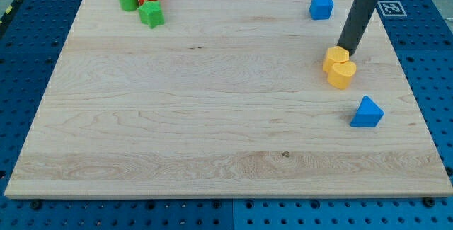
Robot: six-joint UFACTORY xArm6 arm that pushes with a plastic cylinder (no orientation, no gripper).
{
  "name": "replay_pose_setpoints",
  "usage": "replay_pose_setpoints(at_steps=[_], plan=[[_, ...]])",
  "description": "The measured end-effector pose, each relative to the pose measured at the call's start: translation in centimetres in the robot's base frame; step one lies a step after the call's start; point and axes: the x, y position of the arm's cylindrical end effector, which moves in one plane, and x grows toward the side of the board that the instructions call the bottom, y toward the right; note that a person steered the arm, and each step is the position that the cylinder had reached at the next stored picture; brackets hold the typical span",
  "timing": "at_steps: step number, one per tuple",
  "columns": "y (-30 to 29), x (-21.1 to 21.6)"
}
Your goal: Move the yellow hexagon along with the yellow heart closer to the blue triangle
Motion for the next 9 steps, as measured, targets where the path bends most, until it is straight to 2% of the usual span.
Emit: replay_pose_setpoints(at_steps=[4,6,7,9], plan=[[-2.0,-1.2],[-1.9,1.2],[0.2,2.7],[0.9,6.7]])
